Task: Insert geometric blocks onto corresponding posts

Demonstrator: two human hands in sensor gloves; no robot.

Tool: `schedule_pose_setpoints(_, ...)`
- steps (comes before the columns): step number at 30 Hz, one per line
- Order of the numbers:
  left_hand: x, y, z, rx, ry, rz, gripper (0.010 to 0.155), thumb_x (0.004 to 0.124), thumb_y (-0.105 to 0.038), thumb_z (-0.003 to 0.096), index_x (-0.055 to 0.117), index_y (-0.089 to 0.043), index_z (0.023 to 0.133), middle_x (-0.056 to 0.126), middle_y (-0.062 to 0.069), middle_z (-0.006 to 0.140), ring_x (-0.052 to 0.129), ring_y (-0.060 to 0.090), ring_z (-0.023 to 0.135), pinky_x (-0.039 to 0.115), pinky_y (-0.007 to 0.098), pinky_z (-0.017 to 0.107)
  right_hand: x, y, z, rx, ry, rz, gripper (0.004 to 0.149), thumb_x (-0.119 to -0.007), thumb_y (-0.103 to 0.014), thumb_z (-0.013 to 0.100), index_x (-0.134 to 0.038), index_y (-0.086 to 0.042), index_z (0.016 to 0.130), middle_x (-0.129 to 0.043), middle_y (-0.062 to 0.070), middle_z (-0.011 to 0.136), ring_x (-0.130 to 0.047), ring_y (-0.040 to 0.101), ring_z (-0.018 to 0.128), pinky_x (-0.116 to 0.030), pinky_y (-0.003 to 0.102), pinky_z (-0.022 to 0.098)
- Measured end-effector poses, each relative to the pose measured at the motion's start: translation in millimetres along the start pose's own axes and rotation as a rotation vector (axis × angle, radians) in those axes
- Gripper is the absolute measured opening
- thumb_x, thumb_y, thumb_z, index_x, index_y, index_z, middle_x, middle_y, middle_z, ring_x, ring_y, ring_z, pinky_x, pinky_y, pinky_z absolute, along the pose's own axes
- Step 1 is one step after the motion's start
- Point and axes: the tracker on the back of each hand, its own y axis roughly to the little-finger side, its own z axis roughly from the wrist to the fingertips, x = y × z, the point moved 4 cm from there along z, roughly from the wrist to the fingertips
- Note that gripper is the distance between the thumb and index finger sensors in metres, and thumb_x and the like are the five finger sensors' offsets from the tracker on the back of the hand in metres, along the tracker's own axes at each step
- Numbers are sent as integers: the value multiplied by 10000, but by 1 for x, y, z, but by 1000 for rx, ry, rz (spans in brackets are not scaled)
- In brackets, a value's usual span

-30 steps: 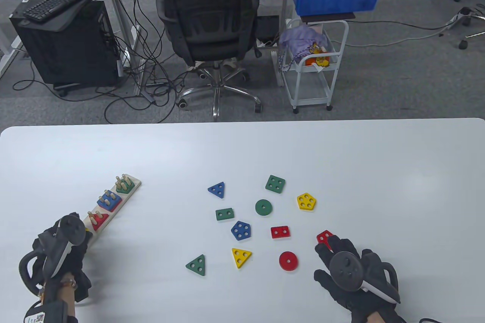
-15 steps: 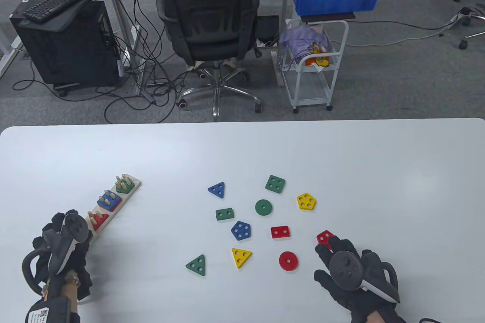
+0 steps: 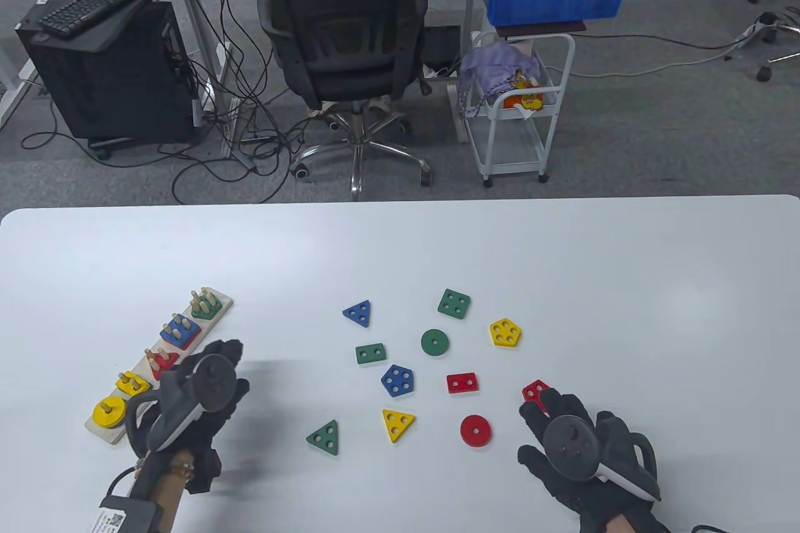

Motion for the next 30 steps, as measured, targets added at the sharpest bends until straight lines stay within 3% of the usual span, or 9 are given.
schedule_pose_setpoints(3,20,-44,-6,248,180,-89,656,796,-531,440,575,-418,1048,648,-106,1171,788,180,1028,641,497,773,1,1,0,0,7,2,653,-581,-517,521,-451,-180,1066,-365,228,1124,-419,519,1017,-357,798,624)
schedule_pose_setpoints(10,46,-94,-19,409,229,45,671,820,-475,442,530,-466,1047,582,-178,1194,687,180,1105,597,510,802,-1,0,0,2,0,-1,653,-581,-516,521,-453,-180,1065,-365,229,1123,-419,518,1018,-356,798,625)
schedule_pose_setpoints(15,62,-103,-15,409,260,103,655,822,-418,459,521,-492,1035,539,-228,1196,571,172,1152,545,516,827,-1,1,0,-2,-5,2,652,-581,-516,521,-452,-181,1065,-363,228,1124,-420,518,1017,-356,797,625)
schedule_pose_setpoints(22,58,-109,-15,390,174,133,613,868,-418,421,629,-488,982,658,-225,1137,676,122,1103,589,492,817,-1,2,0,-8,-6,5,654,-582,-516,520,-453,-179,1065,-370,228,1123,-427,518,1016,-359,797,624)
schedule_pose_setpoints(30,58,-109,-16,401,123,99,609,872,-419,421,640,-453,983,700,-186,1119,723,129,1066,601,491,808,0,2,0,-6,-1,5,652,-582,-516,521,-456,-178,1064,-370,229,1122,-427,519,1015,-360,796,625)
